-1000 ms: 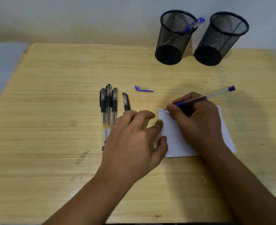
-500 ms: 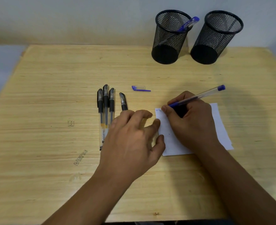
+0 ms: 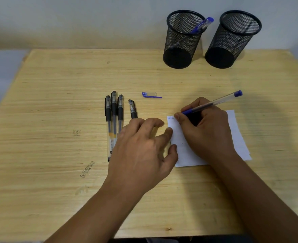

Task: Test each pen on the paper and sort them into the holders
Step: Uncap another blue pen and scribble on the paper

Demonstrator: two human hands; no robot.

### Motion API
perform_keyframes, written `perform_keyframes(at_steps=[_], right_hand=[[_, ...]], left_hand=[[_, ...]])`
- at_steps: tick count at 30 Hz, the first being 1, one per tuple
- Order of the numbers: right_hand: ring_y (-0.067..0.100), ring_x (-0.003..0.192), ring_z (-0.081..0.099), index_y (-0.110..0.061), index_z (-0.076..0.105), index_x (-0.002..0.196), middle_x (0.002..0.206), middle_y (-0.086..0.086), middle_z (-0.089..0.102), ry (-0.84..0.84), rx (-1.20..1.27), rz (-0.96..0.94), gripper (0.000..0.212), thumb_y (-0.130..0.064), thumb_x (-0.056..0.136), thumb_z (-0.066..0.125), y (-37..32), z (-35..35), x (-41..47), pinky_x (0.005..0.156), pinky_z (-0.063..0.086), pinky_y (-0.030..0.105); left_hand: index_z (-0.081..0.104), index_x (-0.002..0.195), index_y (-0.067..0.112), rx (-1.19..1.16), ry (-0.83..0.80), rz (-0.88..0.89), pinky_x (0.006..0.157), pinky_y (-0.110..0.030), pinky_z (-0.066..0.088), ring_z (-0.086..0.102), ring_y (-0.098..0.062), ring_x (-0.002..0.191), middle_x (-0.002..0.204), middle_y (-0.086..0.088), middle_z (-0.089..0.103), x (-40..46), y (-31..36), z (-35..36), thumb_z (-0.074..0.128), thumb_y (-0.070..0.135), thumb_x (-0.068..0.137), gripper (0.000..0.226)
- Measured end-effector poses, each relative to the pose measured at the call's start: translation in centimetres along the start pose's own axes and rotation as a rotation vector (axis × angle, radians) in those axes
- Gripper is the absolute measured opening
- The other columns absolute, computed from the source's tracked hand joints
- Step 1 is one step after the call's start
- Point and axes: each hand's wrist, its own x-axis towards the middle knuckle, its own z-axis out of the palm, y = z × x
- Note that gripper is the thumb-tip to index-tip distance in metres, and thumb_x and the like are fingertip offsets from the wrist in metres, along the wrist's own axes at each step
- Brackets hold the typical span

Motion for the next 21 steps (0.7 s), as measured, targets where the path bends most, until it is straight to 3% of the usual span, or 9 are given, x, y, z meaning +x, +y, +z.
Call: perform_keyframes(at_steps=[21], right_hand=[[-0.016,0.075,0.058,-0.026,0.06,0.083,0.071,-0.021,0.059,0.007,-0.018,0.033,0.012,-0.026,0.085,0.072,-0.04,-0.1,0.04,0.064,0.041,-0.001]], left_hand=[[0.076,0.106,0.026,-0.003,0.028,0.0,0.084,-0.043,0.048,0.053,-0.025,0.101,0.117,0.003,0.066,-0.08,0.02,0.16,0.059,0.044,0.084,0.033]])
